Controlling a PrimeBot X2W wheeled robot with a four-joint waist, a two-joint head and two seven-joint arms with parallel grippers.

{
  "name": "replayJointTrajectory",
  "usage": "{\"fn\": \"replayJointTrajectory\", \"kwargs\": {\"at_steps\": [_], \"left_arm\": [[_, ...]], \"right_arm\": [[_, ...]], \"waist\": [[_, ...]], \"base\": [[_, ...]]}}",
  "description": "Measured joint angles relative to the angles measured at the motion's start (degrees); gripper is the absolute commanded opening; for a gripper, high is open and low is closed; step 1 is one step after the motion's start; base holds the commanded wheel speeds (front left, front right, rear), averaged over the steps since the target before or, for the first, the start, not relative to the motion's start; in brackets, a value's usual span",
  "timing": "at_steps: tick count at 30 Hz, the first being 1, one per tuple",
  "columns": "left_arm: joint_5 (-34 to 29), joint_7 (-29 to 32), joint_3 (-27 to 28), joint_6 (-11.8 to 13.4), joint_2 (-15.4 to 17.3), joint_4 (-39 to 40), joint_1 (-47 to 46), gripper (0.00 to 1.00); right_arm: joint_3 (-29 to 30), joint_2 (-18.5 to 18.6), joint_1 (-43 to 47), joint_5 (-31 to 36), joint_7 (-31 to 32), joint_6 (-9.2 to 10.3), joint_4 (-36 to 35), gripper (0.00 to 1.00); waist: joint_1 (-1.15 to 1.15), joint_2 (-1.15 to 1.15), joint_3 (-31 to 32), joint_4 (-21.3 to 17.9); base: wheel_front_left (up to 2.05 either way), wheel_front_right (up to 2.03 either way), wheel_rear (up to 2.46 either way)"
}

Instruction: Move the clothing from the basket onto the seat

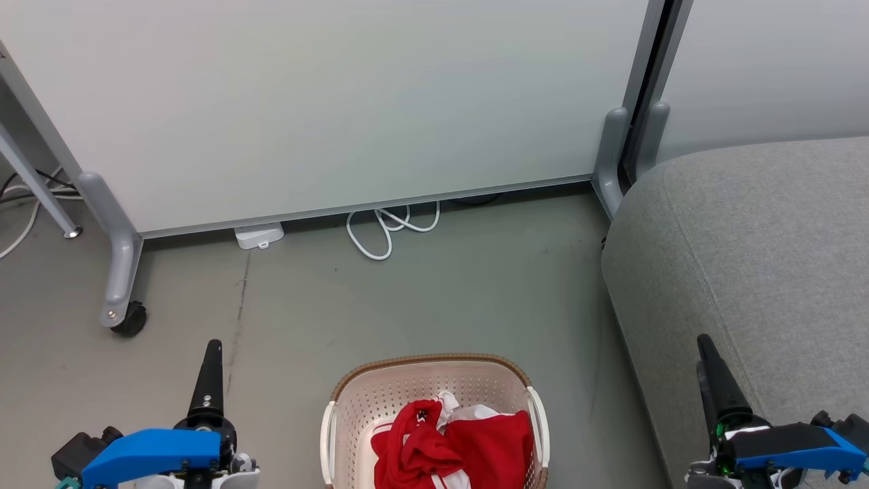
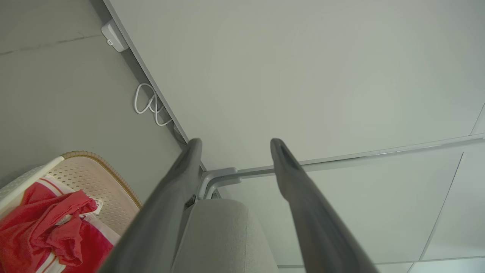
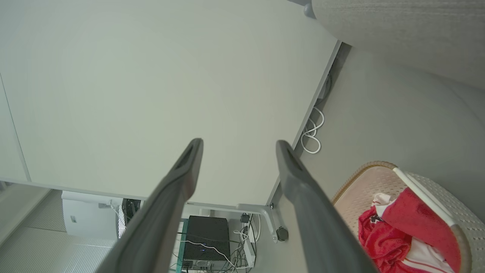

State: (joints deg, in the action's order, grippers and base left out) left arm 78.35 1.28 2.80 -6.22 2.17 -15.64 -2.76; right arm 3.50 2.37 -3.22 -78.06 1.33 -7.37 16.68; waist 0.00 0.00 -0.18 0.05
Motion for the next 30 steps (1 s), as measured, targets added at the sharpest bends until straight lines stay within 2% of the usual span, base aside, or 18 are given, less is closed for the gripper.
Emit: {"fn": "replayJointTrajectory", "kwargs": {"at_steps": [13,30], "left_arm": [[-16.56,-2.93,-3.18,0.38,0.09,0.08,-0.47,1.0],[-32.33,-6.22,-5.5,0.62,0.18,-0.09,-0.89,1.0]], "right_arm": [[-0.62,0.02,-0.22,15.34,-2.96,0.0,0.01,1.0],[-1.4,0.05,-0.69,28.85,-6.08,-0.01,0.0,1.0]], "waist": [[0.0,0.0,0.03,0.13],[0.0,0.0,-0.01,0.11]], "base": [[0.0,0.0,0.0],[0.0,0.0,0.0]]}}
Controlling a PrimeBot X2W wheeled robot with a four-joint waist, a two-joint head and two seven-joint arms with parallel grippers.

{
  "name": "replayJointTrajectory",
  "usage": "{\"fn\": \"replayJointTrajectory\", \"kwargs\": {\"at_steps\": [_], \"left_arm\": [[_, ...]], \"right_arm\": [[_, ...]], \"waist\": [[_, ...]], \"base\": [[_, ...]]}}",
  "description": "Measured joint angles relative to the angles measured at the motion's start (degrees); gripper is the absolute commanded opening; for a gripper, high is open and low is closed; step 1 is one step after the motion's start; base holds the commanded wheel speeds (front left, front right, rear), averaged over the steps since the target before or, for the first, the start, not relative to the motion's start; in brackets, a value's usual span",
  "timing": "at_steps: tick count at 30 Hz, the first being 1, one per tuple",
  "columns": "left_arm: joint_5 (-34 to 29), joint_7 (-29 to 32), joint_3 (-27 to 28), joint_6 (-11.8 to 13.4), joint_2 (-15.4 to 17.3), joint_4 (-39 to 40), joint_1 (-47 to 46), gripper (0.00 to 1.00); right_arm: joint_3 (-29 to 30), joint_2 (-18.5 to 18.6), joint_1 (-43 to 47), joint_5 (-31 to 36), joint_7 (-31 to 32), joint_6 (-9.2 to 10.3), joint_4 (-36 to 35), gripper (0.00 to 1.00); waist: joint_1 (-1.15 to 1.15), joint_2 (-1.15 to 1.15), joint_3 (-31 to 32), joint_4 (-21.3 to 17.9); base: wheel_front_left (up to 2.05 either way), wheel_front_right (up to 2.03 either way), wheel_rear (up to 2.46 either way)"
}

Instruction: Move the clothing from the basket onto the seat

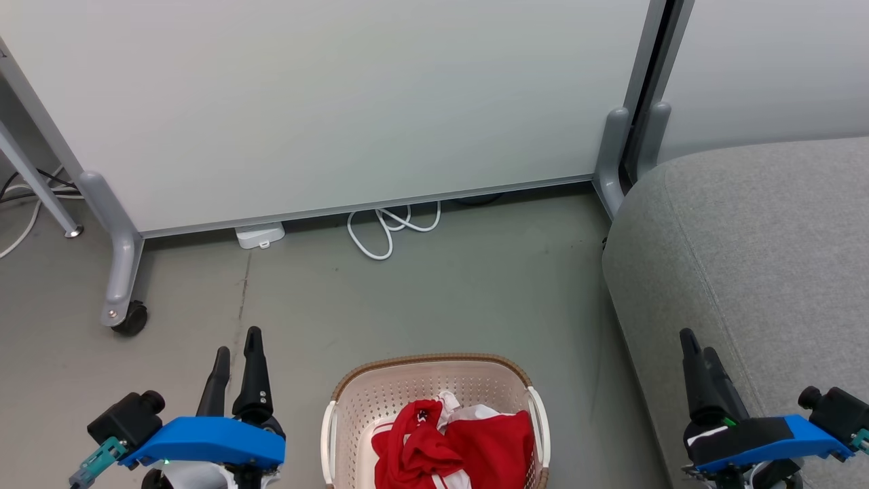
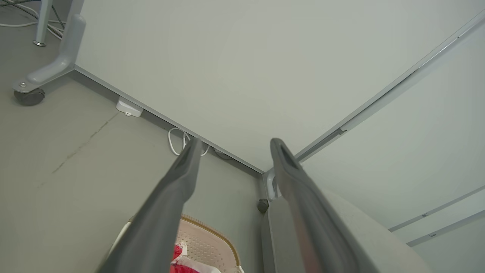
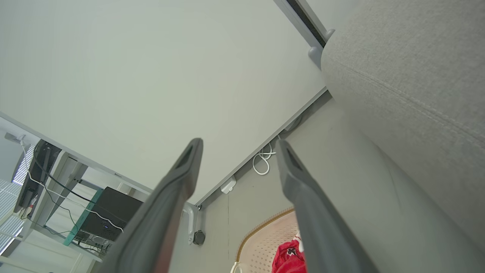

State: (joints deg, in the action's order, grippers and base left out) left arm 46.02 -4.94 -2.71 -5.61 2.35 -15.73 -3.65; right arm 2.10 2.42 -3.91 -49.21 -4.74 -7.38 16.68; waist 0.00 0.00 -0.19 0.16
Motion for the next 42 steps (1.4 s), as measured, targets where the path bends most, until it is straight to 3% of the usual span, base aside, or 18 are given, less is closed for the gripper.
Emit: {"fn": "replayJointTrajectory", "kwargs": {"at_steps": [42], "left_arm": [[-23.83,-6.35,-3.87,-0.23,0.29,-0.74,-0.29,1.0]], "right_arm": [[-0.63,0.12,-0.48,23.79,-4.94,-0.02,0.9,1.0]], "waist": [[0.0,0.0,0.41,0.55]], "base": [[0.0,0.0,0.0]]}}
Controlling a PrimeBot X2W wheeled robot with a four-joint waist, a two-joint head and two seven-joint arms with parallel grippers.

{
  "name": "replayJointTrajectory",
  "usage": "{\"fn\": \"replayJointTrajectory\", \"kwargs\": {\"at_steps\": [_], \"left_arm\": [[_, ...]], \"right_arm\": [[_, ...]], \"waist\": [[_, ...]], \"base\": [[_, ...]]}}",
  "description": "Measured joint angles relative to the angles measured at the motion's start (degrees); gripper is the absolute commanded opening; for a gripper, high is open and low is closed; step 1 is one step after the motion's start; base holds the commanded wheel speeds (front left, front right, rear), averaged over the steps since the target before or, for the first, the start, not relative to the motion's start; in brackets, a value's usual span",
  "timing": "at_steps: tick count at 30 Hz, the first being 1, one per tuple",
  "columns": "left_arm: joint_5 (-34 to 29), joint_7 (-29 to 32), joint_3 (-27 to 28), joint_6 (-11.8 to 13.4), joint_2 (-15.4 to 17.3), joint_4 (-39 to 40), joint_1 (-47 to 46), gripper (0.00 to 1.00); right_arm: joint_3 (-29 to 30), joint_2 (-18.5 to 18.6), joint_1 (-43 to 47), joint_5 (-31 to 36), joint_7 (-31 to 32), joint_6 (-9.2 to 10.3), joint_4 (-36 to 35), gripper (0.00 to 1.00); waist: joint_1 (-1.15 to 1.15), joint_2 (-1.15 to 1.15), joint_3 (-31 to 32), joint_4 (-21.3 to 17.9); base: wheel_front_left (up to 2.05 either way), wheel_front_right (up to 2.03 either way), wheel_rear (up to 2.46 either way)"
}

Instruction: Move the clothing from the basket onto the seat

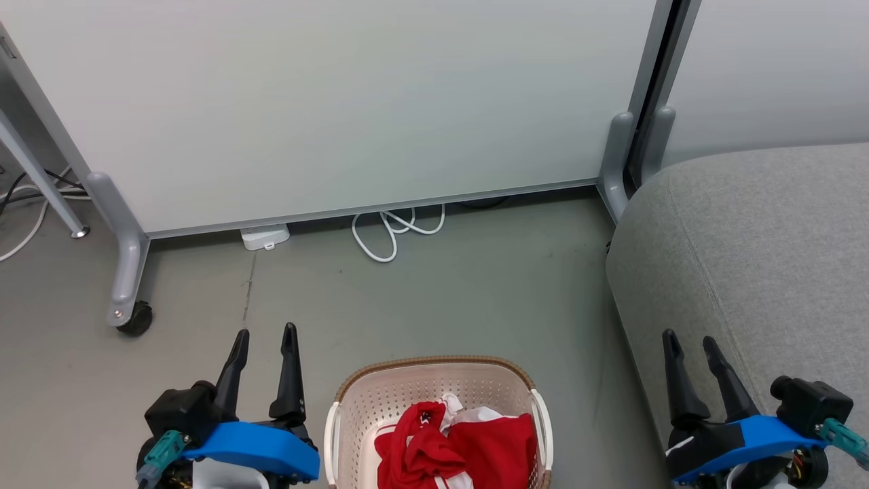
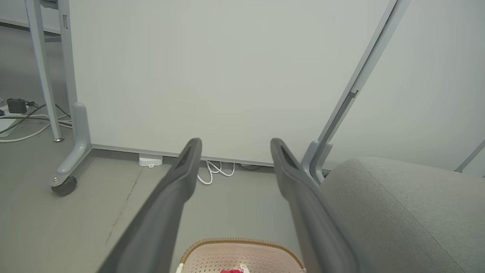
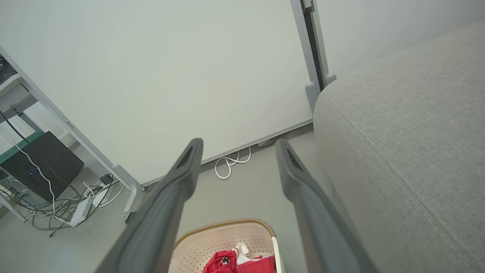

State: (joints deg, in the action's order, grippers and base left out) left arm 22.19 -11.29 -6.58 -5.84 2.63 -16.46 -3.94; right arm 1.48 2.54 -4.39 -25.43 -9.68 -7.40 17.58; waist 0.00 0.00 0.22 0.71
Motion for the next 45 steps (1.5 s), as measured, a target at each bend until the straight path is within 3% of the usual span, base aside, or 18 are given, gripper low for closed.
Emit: {"fn": "replayJointTrajectory", "kwargs": {"at_steps": [34,45], "left_arm": [[-13.05,-3.64,-2.67,1.0,0.18,-0.33,-0.37,1.0],[-13.21,-3.7,-2.76,1.01,0.18,-0.23,-0.37,1.0]], "right_arm": [[-0.27,0.12,-0.16,13.69,-3.05,-0.07,0.36,1.0],[-0.3,0.14,-0.18,13.9,-3.09,-0.08,0.19,1.0]], "waist": [[0.0,0.0,0.3,0.2],[0.0,0.0,0.07,0.07]], "base": [[0.0,0.0,0.0],[0.0,0.0,0.0]]}}
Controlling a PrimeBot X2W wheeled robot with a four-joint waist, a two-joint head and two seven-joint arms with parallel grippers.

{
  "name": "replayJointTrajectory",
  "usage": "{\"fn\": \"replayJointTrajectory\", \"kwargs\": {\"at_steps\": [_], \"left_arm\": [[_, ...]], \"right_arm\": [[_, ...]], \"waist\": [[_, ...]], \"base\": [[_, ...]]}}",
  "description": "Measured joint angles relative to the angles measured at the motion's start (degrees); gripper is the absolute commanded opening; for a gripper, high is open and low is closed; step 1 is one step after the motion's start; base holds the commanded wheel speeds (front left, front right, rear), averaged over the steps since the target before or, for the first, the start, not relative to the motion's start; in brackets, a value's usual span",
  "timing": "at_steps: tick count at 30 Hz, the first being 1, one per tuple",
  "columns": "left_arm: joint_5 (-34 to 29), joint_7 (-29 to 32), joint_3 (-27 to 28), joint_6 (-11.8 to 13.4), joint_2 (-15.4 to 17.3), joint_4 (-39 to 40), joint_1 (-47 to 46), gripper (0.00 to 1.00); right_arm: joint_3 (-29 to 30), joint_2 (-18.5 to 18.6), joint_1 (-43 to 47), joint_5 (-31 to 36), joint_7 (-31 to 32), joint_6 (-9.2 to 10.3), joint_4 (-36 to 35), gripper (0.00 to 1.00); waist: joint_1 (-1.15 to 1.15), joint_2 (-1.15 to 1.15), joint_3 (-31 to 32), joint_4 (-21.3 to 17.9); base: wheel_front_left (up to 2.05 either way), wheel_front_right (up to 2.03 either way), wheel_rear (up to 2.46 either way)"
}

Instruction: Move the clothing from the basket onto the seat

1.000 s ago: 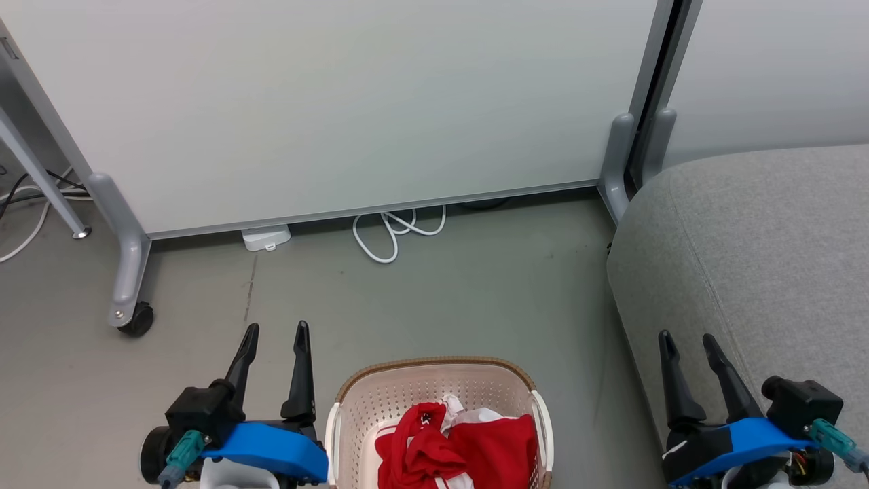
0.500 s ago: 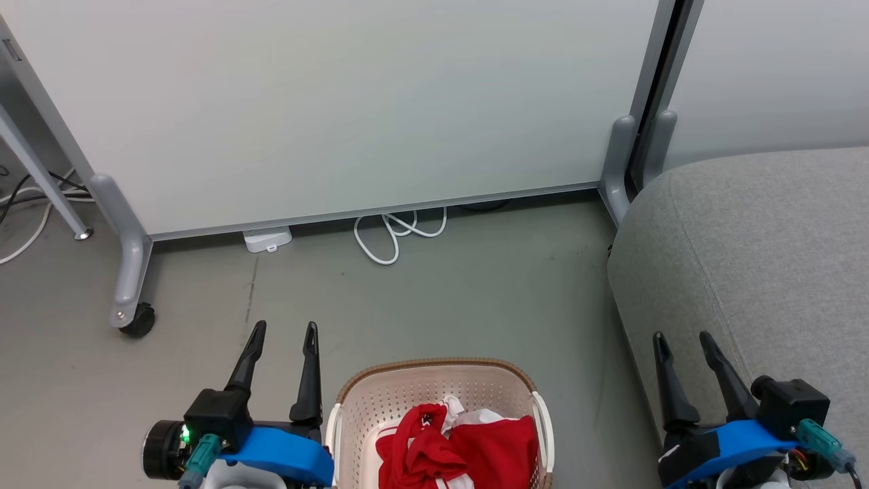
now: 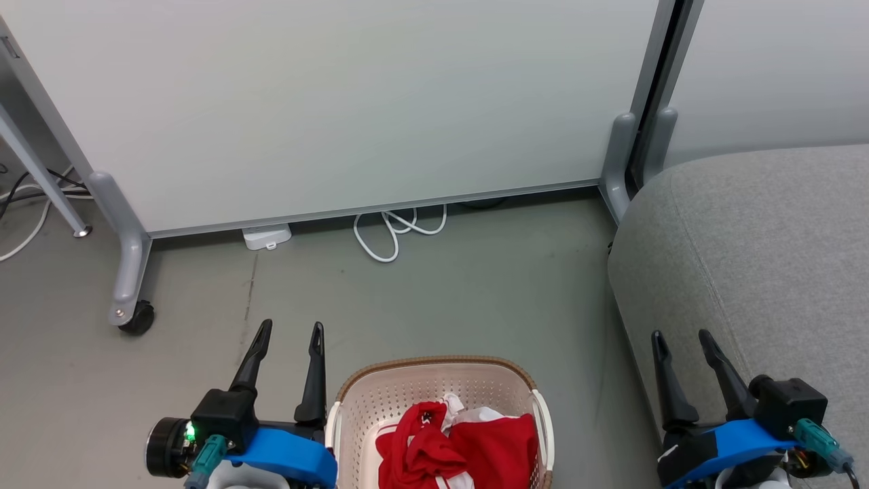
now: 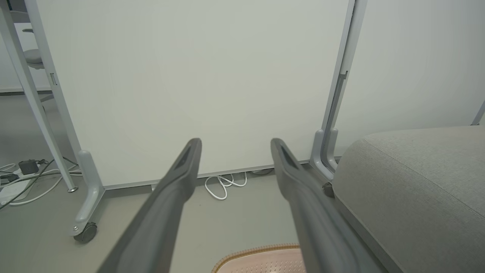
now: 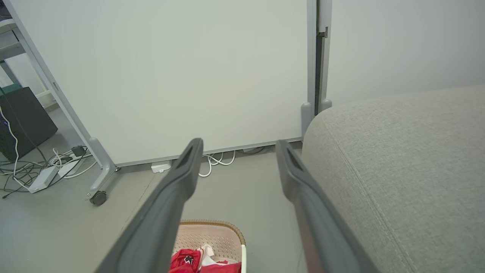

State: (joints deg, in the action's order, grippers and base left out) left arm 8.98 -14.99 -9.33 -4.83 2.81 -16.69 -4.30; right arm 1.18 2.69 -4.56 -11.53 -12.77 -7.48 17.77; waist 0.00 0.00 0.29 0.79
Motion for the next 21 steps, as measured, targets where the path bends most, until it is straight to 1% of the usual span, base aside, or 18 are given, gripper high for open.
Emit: {"fn": "replayJointTrajectory", "kwargs": {"at_steps": [4,9,16,21], "left_arm": [[0.09,0.0,0.05,-0.01,0.02,-0.54,0.0,1.0],[-0.12,-0.01,-0.42,-0.14,0.02,-1.68,-1.82,1.0],[-1.65,-0.01,-0.93,-1.0,0.42,-6.3,-7.14,1.0],[-2.66,0.0,-2.33,-1.64,1.03,-11.73,-12.52,1.0]], "right_arm": [[-0.33,0.0,-0.04,-0.03,0.03,0.0,-0.4,1.0],[-1.32,0.03,-2.57,-0.02,0.08,0.0,-1.92,1.0],[-4.52,0.04,-8.33,0.07,-0.53,0.0,-4.59,1.0],[-6.33,0.09,-12.78,0.08,-1.19,0.0,-6.43,1.0]], "waist": [[0.0,0.0,-0.59,-0.23],[0.0,0.0,-3.8,-0.98],[-0.02,0.0,-12.12,-3.09],[-0.02,0.0,-19.37,-5.09]], "base": [[0.0,0.0,0.0],[0.0,0.0,0.0],[0.0,0.0,0.0],[0.0,0.0,0.0]]}}
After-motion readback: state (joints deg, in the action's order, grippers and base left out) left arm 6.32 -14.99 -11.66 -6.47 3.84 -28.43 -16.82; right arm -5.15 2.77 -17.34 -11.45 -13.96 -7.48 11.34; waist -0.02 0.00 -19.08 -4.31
